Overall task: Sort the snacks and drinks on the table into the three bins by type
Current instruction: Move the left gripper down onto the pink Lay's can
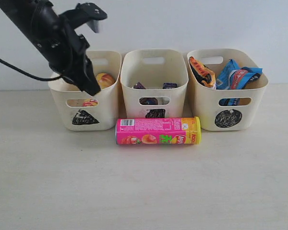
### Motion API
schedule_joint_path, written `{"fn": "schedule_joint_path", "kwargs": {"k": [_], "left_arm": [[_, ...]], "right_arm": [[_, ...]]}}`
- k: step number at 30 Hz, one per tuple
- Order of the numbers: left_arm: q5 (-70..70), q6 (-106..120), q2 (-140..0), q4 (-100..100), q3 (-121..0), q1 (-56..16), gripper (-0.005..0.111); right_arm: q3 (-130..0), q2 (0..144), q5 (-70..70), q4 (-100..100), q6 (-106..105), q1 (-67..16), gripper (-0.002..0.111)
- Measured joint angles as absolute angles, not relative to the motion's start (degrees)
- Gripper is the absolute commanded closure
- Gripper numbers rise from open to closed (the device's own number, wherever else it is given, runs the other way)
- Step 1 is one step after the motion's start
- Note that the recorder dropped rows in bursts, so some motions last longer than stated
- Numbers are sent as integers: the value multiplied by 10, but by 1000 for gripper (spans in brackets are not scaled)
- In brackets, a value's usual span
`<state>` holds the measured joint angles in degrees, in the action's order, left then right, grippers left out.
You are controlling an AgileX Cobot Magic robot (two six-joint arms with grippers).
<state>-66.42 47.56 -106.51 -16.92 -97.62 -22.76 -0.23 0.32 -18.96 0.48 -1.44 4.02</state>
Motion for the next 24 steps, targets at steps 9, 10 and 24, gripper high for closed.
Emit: {"fn": "schedule_joint_path", "kwargs": {"k": [9,10,24], "left_arm": [[-663,650,-1083,-269,-947,-305,38],[-663,660,-1087,-269,-947,-309,31],[-497,638,-1156,-87,-922,-386,27]], "right_arm": [[-2,3,-190,5,-14,40,109],[-2,3,-190,5,-14,40,109],[-2,3,-190,5,-14,40,109]]}}
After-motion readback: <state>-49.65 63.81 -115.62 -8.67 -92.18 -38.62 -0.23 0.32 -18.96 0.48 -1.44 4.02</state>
